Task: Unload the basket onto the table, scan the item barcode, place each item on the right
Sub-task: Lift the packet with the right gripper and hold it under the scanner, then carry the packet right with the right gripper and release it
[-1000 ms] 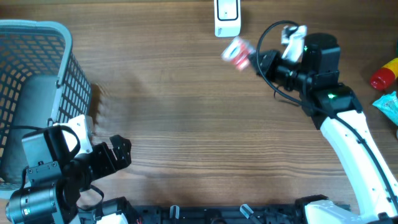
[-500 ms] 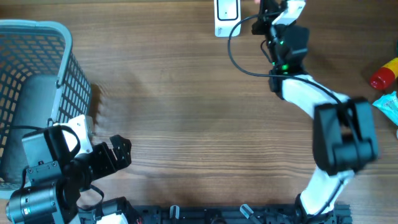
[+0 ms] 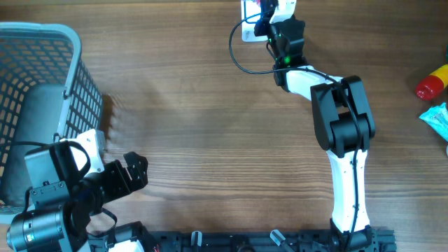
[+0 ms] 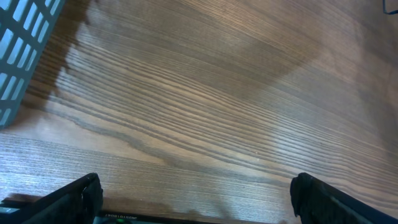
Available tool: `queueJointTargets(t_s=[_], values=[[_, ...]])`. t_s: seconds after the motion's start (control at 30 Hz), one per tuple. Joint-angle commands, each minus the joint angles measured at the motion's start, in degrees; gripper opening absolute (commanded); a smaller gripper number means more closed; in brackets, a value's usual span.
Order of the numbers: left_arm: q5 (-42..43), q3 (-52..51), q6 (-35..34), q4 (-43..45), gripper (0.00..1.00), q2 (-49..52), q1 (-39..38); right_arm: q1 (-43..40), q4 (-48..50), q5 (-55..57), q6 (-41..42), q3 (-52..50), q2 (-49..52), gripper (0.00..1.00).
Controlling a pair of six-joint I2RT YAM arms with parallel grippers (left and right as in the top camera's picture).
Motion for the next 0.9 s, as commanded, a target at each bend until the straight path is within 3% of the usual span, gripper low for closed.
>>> queueJointTargets(t_s=[0.0,0.17,0.37,0.57,0.67,0.8,0.83,0.87], values=[[-0.2,0.1,-0.5,0.1,1.00,-0.2,0.1,-0.9,-0.7,-0.4,-0.7,1.5,0.4,0.04],[-0.2,0.1,-0.5,0.1,1.00,-0.2,0.1,-5.5,-10.6,-1.5,-0.9,1.5,-9.0,0.04],[-0.2,0.1,-0.5,0.1,1.00,-0.2,0.1,-19.1,-44.7,8.0,-0.9,1.5,-23.9,0.04],[-0.2,0.1,-0.5,0.1,1.00,-0.2,0.1,-33.8,-80.6,15.3,-0.7,0.4,-27.2,0.04],[-0.2,0.1,-0.5,0.2,1.00,-0.2,0.1,-40.9,-83.5,15.9,3.7,-5.2,-25.9,0.04],[-0.2,0.1,-0.5,0.1,1.00,-0.2,0.1,-46.3,-81.8,15.6,3.8,-10.4,-24.9,0.04],[-0.2,0.1,-0.5,0.1,1.00,-0.2,0.1,-46.9,-81.3,14.7,3.7,-10.3,-25.2,0.06],[-0.1,0.1,-0.5,0.1,1.00,-0.2,0.1,-47.1,-81.2,14.1,3.6,-10.2,-25.7,0.55]])
